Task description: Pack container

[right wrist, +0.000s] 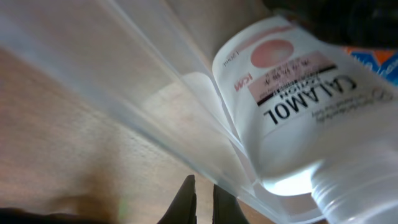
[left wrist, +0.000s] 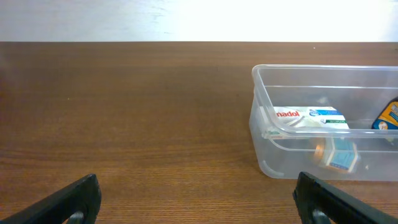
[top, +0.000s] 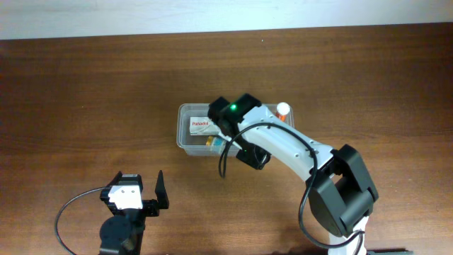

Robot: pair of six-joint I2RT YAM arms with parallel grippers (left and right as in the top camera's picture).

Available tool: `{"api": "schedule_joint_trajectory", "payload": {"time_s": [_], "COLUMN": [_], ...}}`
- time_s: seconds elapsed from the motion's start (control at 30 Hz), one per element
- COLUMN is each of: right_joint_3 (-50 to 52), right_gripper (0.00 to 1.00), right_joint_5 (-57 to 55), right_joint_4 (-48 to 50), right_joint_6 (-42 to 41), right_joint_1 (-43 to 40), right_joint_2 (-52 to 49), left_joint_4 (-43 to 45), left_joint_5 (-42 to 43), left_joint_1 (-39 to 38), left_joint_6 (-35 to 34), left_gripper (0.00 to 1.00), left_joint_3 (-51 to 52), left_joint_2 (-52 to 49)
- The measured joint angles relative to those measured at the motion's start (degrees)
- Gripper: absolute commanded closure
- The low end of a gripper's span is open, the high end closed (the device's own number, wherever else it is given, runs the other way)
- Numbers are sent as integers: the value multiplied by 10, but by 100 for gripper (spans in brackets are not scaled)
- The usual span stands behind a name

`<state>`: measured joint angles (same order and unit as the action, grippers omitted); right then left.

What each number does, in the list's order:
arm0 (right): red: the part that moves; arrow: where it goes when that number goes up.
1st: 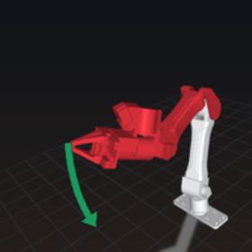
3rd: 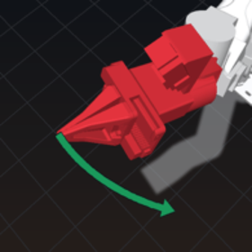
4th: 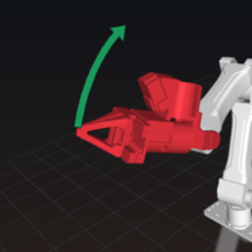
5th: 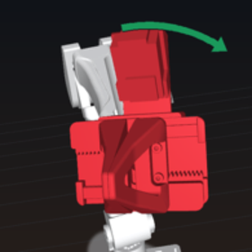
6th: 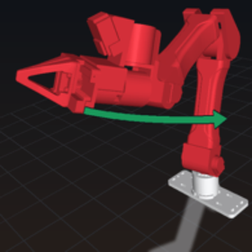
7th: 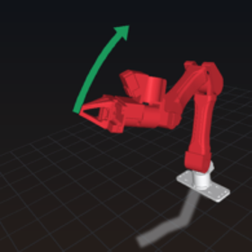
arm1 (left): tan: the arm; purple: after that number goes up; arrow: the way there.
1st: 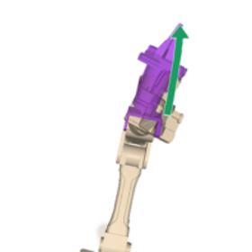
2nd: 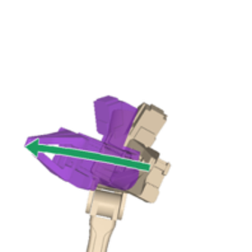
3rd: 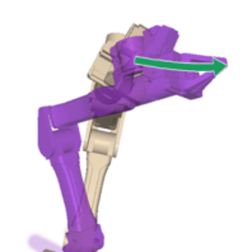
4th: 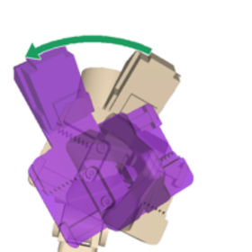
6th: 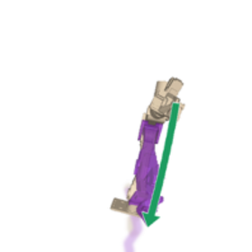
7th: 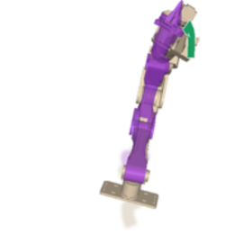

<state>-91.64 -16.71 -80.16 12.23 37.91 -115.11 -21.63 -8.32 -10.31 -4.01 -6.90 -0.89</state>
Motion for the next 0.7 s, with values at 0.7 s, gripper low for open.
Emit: {"api": "schedule_joint_trajectory", "payload": {"time_s": [0.7], "right_joint_3": [-29], "right_gripper": [96], "right_joint_5": [68], "right_joint_4": [-40], "right_joint_6": [-1], "right_joint_1": [12], "right_joint_2": [0], "left_joint_4": [0], "left_joint_5": [0], "left_joint_1": [0], "left_joint_6": [0], "left_gripper": [0], "left_joint_3": [0], "left_joint_2": [0]}}
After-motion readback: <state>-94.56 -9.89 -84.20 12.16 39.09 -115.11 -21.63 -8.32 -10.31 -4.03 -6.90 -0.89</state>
